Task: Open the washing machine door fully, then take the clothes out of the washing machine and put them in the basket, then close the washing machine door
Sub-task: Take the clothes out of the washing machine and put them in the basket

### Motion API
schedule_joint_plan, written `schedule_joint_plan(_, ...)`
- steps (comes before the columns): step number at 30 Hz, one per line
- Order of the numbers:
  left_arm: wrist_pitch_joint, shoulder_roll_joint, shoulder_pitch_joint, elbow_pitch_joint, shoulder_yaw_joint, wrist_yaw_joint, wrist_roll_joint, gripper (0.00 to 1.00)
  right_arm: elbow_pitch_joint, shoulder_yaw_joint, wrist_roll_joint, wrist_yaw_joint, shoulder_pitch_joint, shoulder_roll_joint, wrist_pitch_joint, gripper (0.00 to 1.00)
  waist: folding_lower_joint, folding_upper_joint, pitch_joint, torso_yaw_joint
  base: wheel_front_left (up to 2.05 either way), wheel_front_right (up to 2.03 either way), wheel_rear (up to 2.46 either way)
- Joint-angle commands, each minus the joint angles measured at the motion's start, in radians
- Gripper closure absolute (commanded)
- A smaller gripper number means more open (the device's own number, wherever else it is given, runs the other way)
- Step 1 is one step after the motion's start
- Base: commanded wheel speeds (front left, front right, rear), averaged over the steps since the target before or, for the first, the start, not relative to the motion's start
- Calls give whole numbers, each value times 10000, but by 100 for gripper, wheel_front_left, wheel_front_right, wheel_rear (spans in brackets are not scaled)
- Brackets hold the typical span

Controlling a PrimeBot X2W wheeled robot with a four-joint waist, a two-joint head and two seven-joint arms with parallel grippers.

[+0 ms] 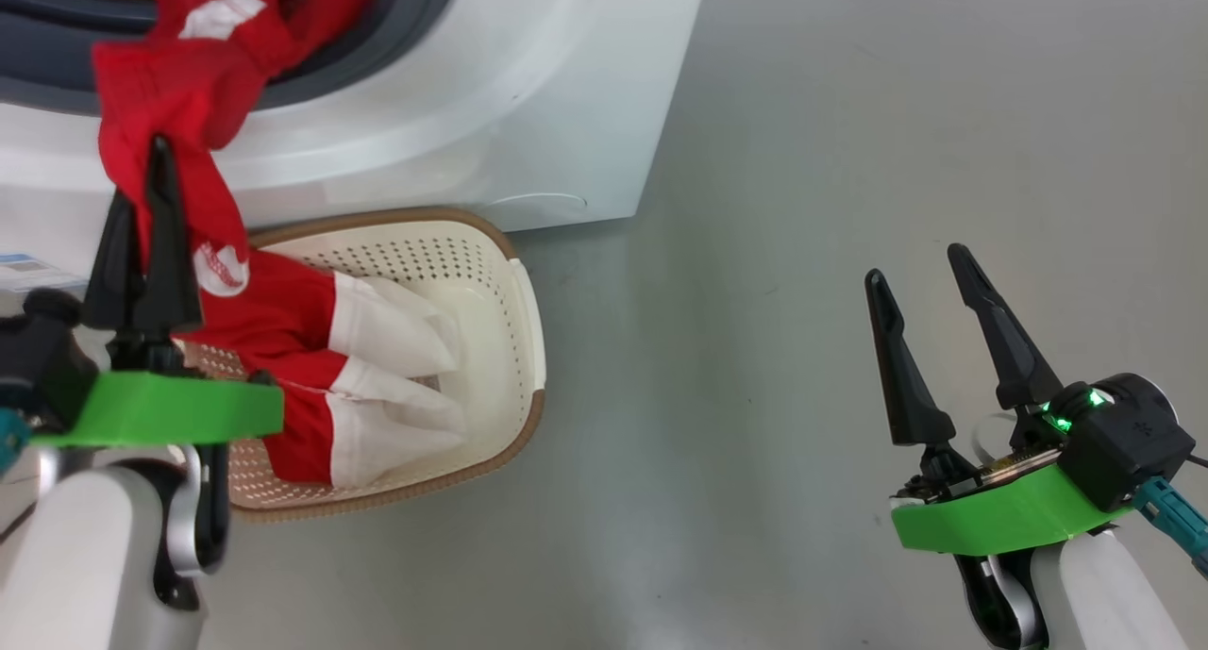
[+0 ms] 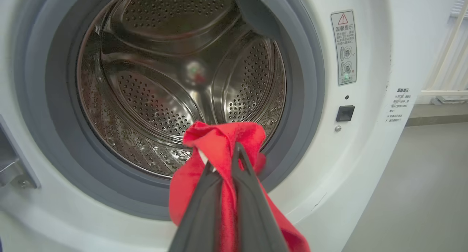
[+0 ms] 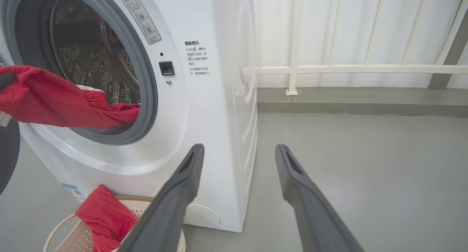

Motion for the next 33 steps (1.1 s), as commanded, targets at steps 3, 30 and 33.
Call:
schedule_joint_plan(3,77,201,398,-803,221,158,81,100,-335,110,-162,62,90,-64,-63,0,0,0,-255,270,0,0,0)
schedule_joint_plan(30,462,-65,2038,-2097,-359,509,-1,100,-545,-157,-176,62,794,-64,-63,0,0,0,-1406,719,0,0,0)
schedule_joint_plan(33,330,-192,1897,-1516,-508,464,2,100,-555,-96,-182,62,760,-64,-63,0,0,0,-1323,681,0,0,0)
